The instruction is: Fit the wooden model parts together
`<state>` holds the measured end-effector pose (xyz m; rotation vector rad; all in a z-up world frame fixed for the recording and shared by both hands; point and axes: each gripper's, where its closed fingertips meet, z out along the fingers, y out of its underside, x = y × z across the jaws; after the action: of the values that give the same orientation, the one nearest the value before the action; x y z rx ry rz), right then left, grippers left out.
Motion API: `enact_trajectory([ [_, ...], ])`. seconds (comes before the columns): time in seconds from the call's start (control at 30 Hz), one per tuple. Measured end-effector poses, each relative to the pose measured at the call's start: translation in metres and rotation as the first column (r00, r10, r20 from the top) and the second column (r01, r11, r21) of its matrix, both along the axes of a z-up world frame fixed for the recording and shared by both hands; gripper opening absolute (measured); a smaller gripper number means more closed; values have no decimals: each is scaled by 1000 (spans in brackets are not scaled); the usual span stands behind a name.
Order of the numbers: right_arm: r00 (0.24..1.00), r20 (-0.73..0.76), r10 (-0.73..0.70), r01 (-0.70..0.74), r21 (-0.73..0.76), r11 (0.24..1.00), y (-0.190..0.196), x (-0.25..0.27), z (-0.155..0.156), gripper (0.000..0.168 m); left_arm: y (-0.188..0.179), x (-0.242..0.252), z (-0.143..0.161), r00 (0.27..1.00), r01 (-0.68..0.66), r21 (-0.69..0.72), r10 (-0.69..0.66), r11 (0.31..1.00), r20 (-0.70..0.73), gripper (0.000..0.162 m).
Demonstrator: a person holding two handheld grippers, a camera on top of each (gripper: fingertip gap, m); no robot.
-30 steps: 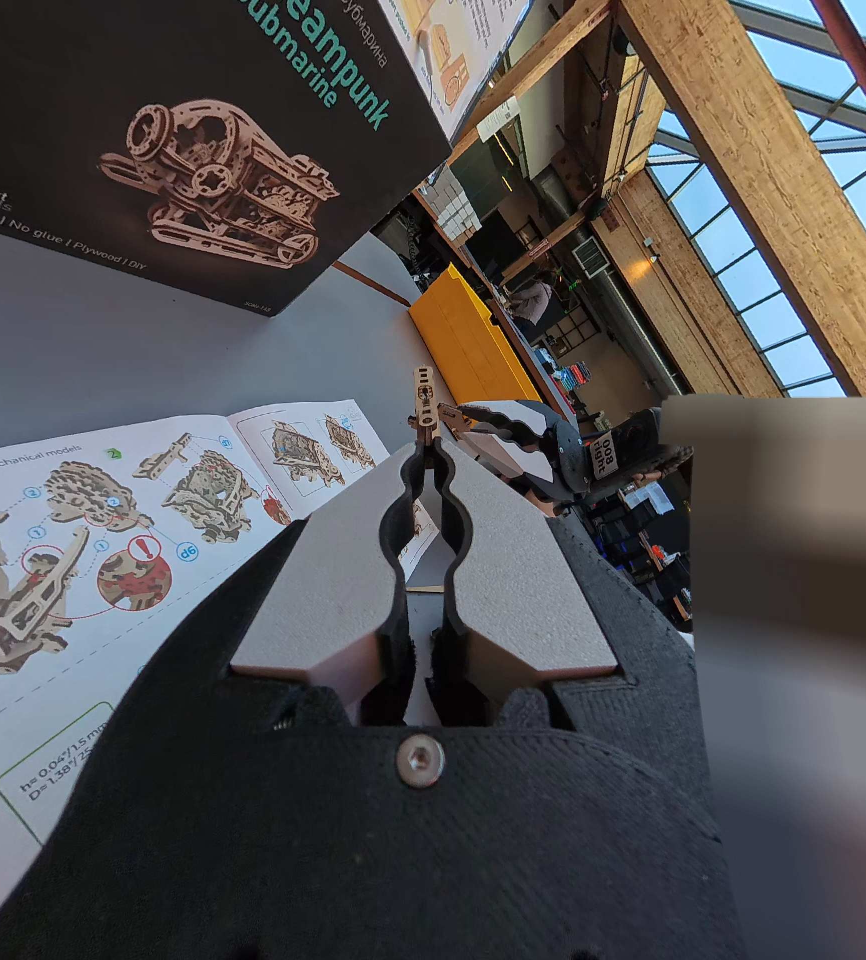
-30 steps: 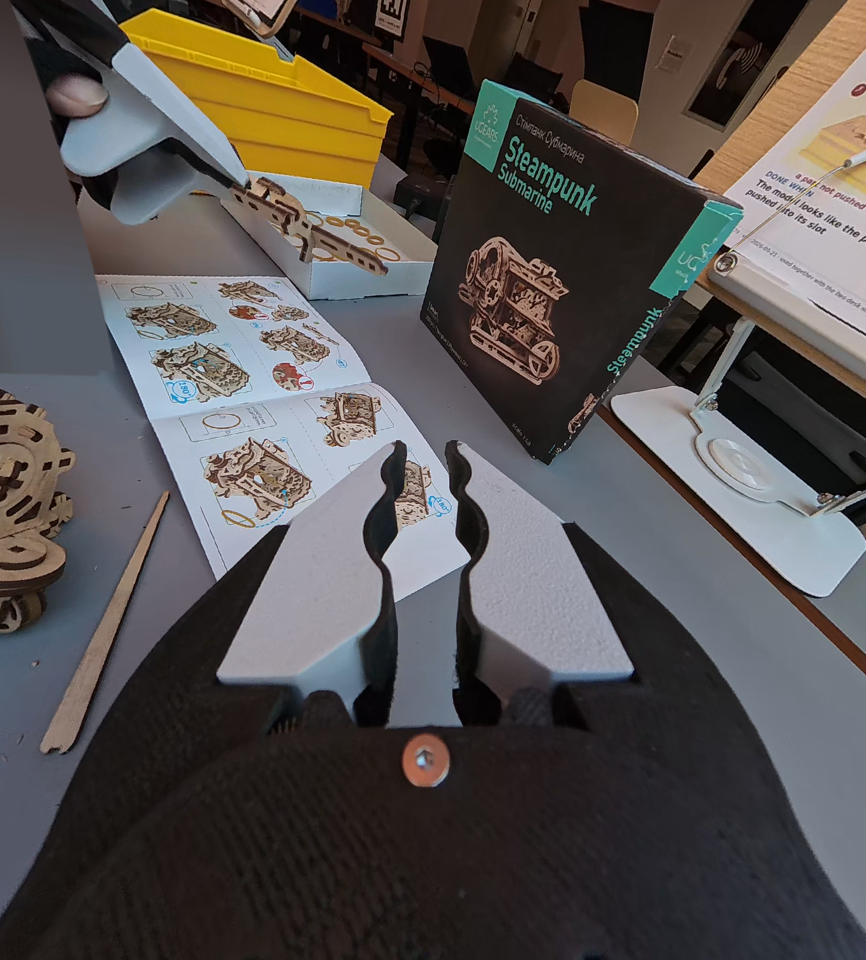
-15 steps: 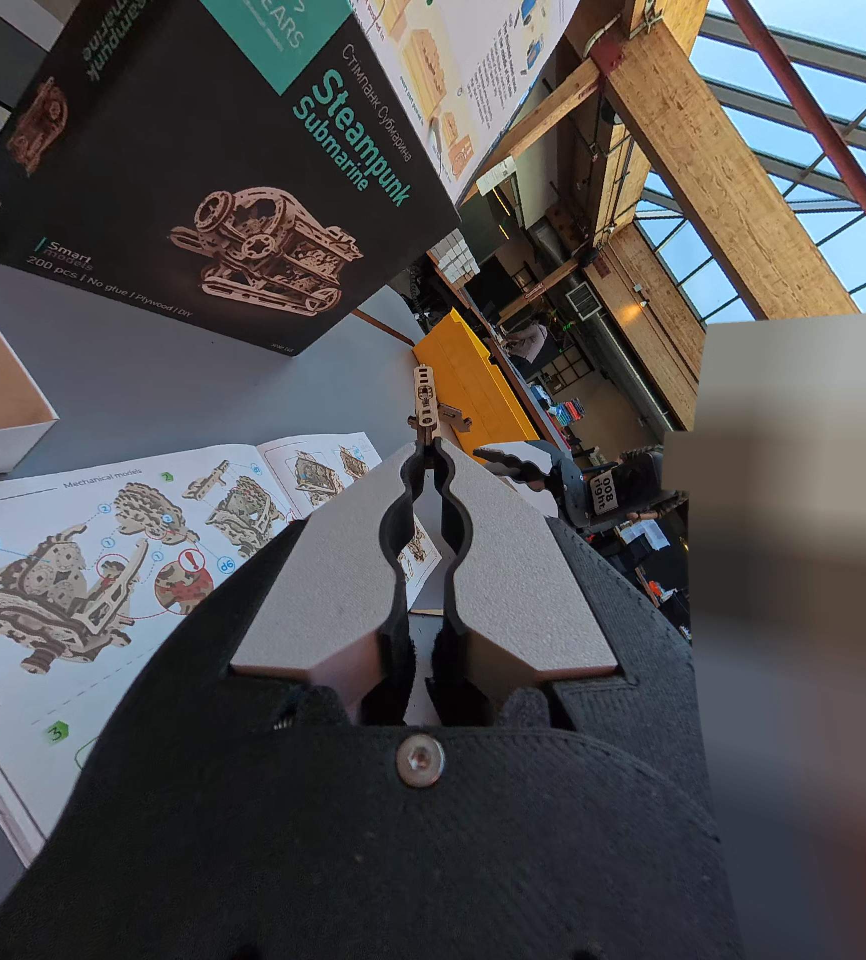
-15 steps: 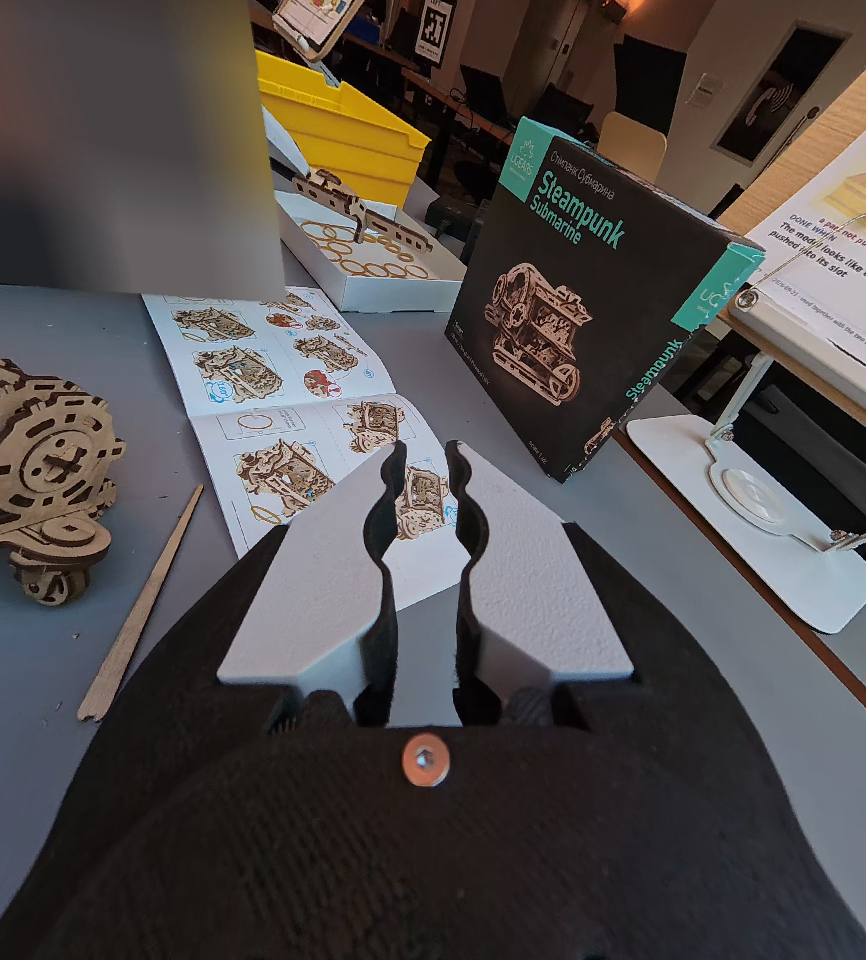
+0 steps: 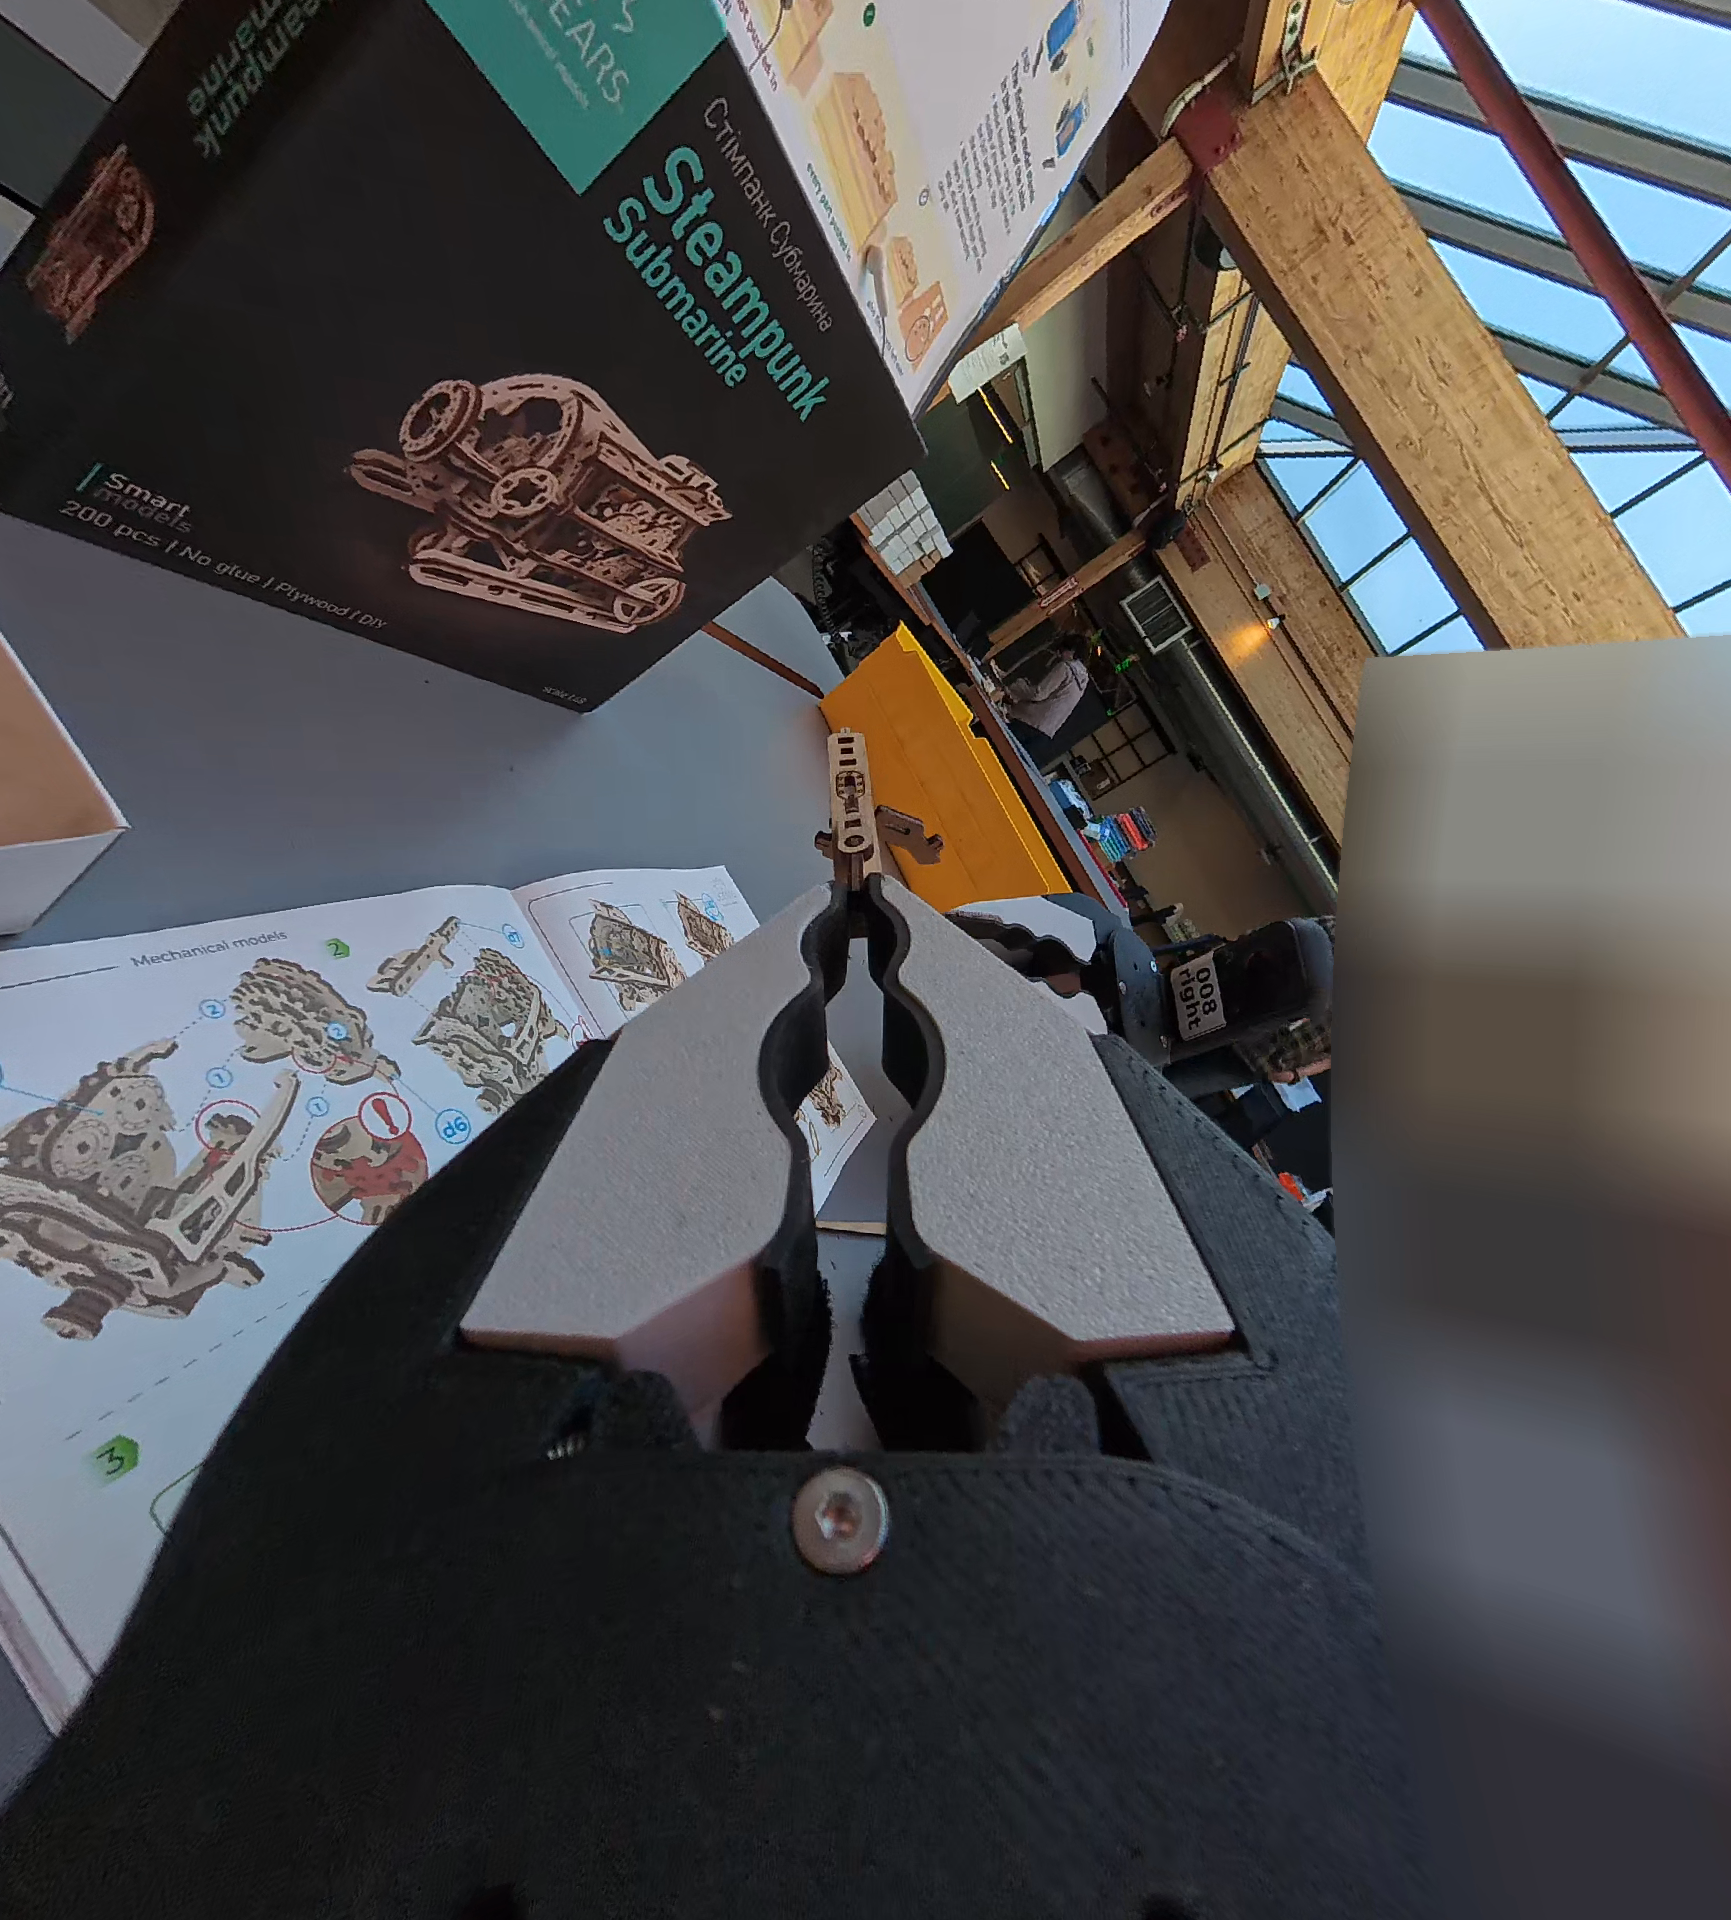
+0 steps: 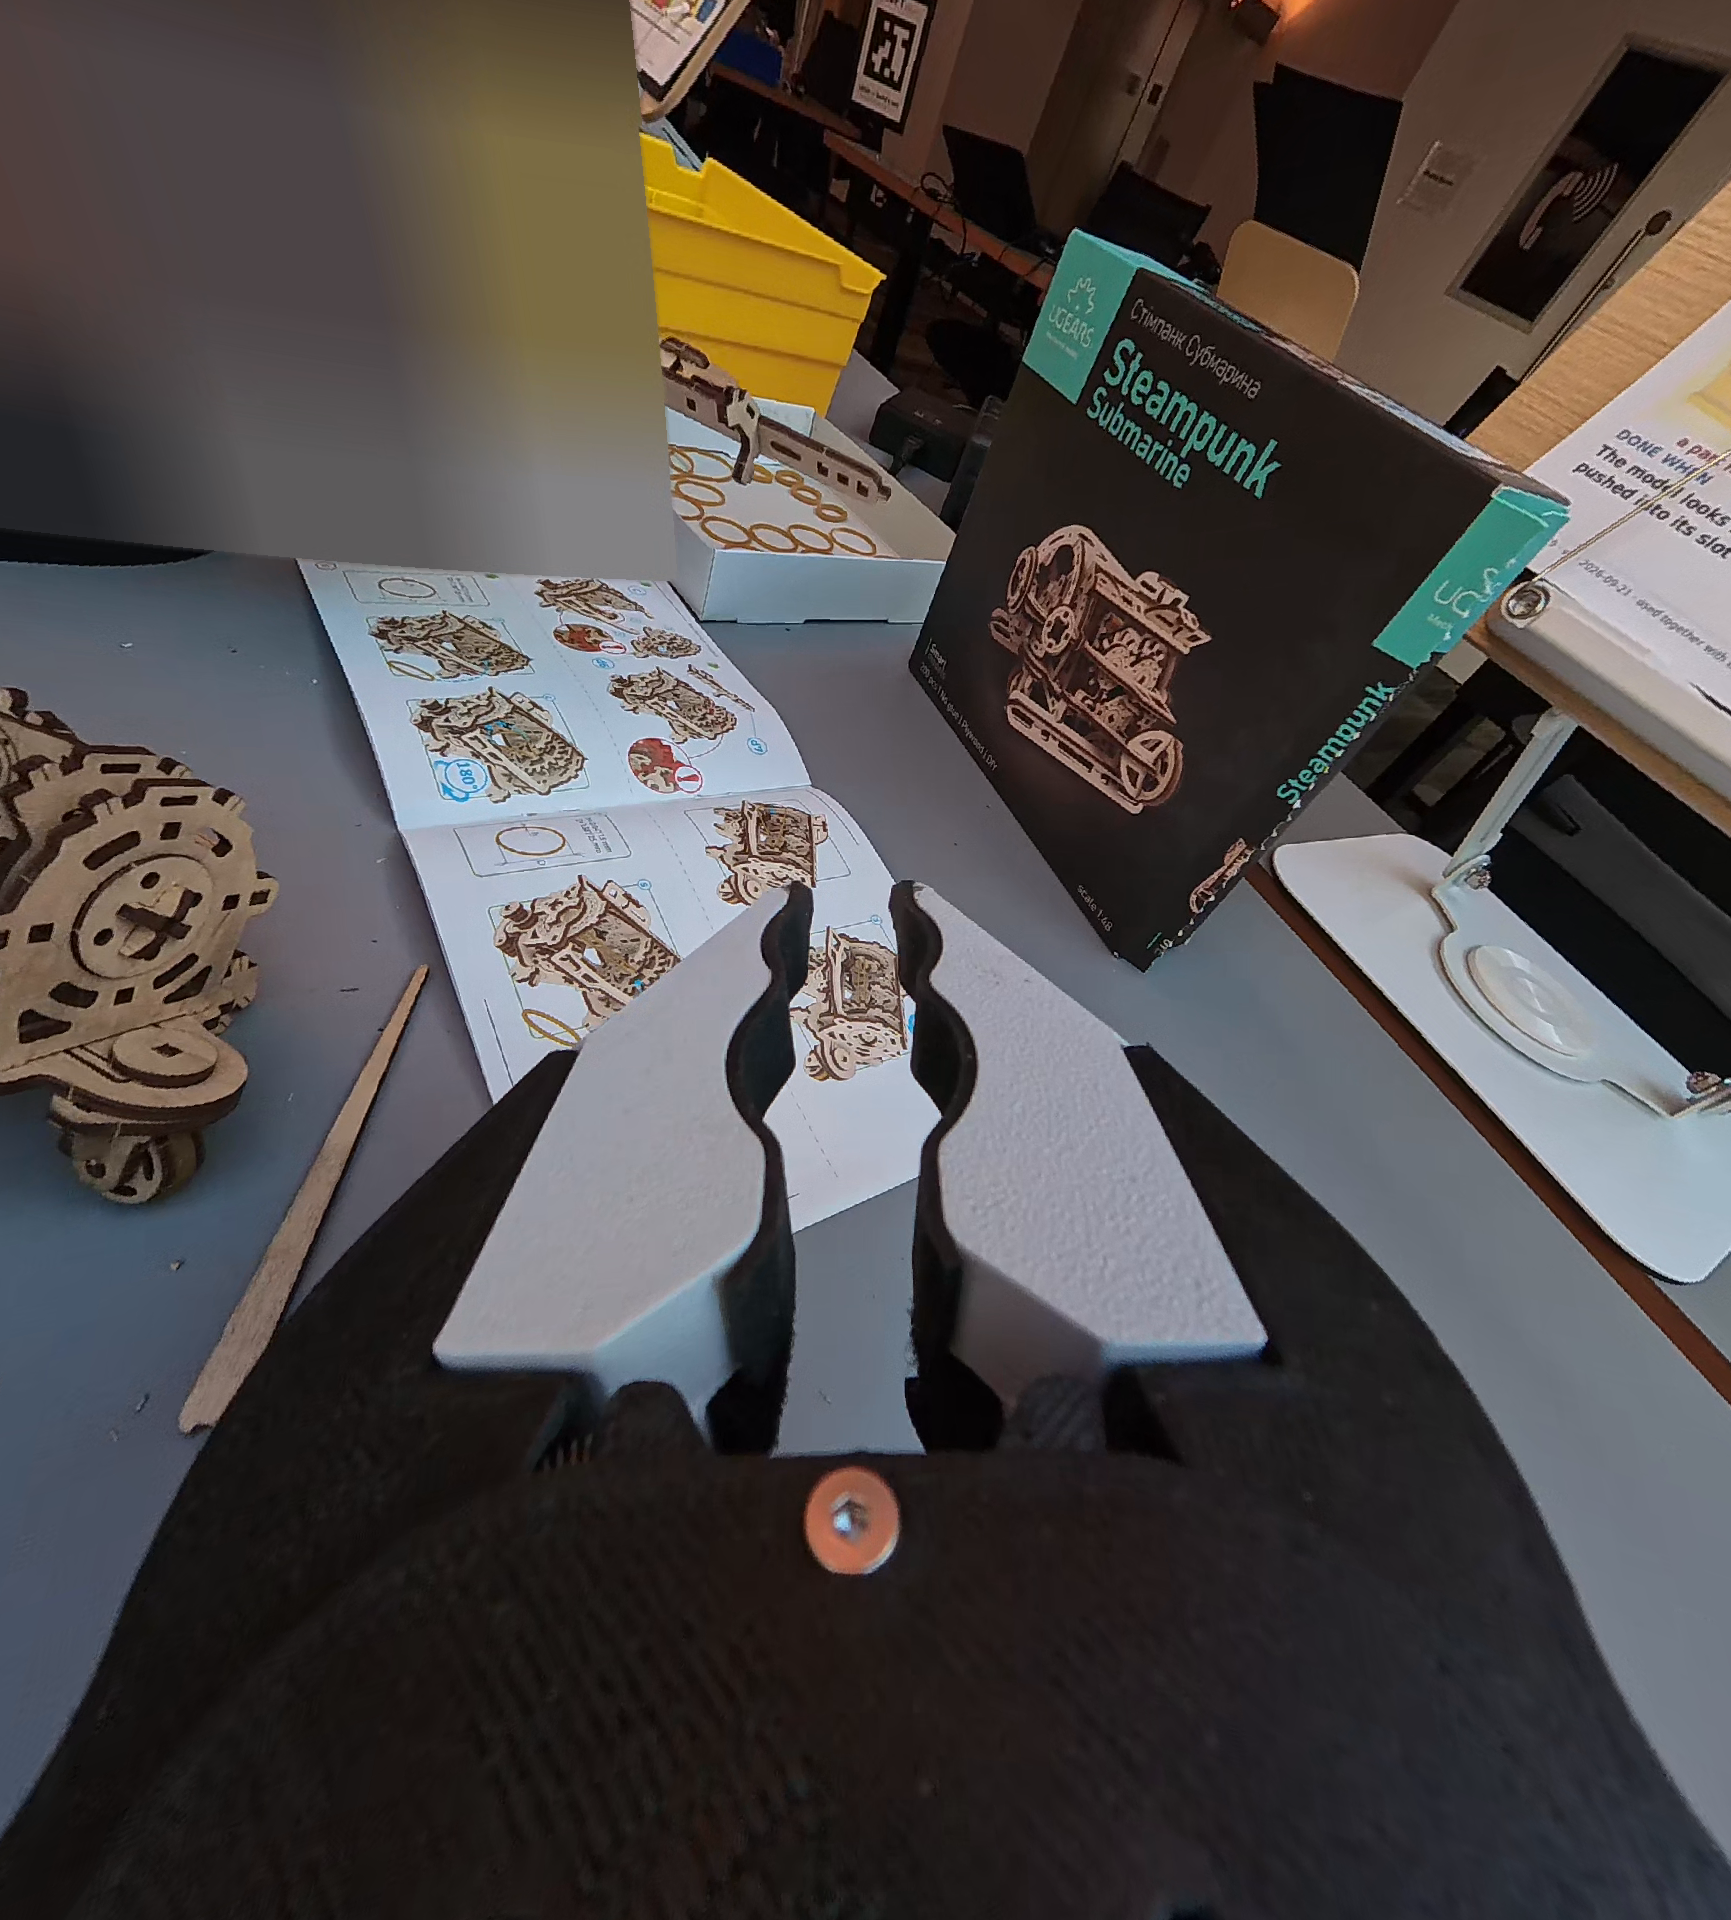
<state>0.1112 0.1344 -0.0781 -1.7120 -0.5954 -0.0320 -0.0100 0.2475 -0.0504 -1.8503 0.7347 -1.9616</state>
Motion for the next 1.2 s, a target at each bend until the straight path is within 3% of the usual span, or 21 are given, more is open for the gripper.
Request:
enact_trajectory([
  [0.87, 1000, -19, -14, 14, -13, 1000, 2, 6, -3, 15, -3, 1, -1, 1000, 5, 1, -5, 1000, -4, 0],
  [1.2, 989, 32, -145, 144, 31, 989, 6, 38, 2, 14, -9, 3, 3, 1000, 1, 58, -1, 998, -4, 0],
])
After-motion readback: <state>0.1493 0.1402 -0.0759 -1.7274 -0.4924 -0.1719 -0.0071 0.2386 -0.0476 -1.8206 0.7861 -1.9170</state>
